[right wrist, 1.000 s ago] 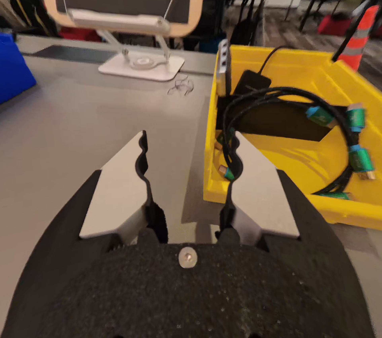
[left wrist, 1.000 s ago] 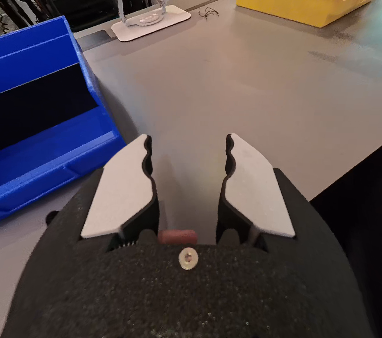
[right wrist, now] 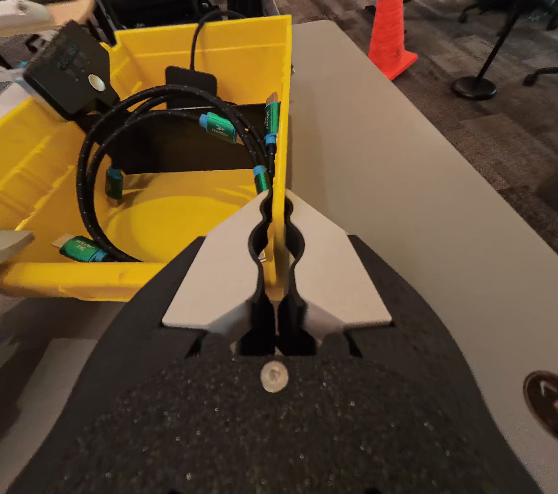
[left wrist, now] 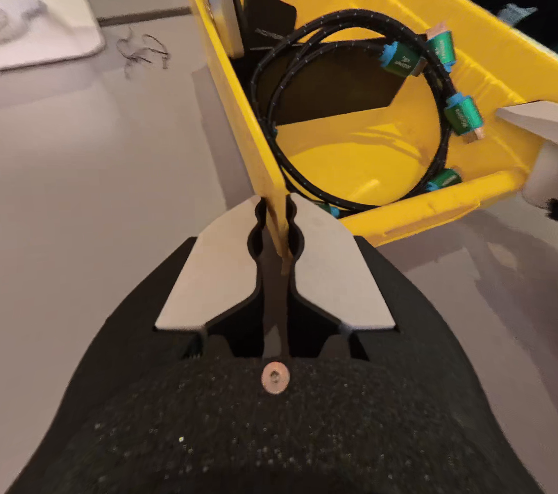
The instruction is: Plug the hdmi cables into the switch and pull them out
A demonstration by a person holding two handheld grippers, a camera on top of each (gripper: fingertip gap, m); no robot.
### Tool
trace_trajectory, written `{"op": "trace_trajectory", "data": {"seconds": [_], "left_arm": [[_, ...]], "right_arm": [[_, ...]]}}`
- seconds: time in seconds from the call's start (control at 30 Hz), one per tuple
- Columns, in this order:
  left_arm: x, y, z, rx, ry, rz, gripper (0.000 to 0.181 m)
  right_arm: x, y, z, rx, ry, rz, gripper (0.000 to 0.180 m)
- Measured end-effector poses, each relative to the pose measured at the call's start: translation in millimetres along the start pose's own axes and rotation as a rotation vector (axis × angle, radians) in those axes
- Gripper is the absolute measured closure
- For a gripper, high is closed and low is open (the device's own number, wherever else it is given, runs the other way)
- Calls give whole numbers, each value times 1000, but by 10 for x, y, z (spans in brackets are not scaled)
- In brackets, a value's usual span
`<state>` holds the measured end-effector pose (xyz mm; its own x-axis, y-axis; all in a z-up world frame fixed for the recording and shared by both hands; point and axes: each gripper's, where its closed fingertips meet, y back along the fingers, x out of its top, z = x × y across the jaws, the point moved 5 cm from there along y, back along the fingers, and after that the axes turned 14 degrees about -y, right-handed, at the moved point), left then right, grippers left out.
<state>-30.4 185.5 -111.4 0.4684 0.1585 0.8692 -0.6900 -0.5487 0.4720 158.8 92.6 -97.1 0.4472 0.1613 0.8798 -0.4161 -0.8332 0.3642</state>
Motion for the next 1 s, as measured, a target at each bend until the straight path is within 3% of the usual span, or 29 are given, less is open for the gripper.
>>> {"op": "trace_trajectory", "data": {"seconds": [0.07, 0.37, 0.53, 0.7, 0.83, 0.93, 1.0], "left_arm": [[-94, 219, -147, 90, -73, 3, 176], [-769, 1565, -1152, 301, -42, 29, 177], [-1122, 1811, -1702, 380, 8, -23, 177], [-1309, 1734, -1869, 342, 29, -101, 177], [-1261, 1809, -1817, 176, 169, -69, 171], [-1183, 2169, -1866, 102, 293, 94, 157], [-1357, 2484, -2147, 239, 295, 75, 156]], "right_arm": [[-68, 166, -221, 22, -9, 12, 177], [-580, 632, -1732, 251, 62, 8, 176], [-979, 525, -2421, 270, 121, -29, 177], [-1177, 470, -2527, 304, 154, -72, 174], [-1167, 526, -2463, 437, 140, -110, 162], [-1054, 722, -2365, 664, 105, -118, 148], [-886, 784, -2278, 725, 91, -63, 145]]}}
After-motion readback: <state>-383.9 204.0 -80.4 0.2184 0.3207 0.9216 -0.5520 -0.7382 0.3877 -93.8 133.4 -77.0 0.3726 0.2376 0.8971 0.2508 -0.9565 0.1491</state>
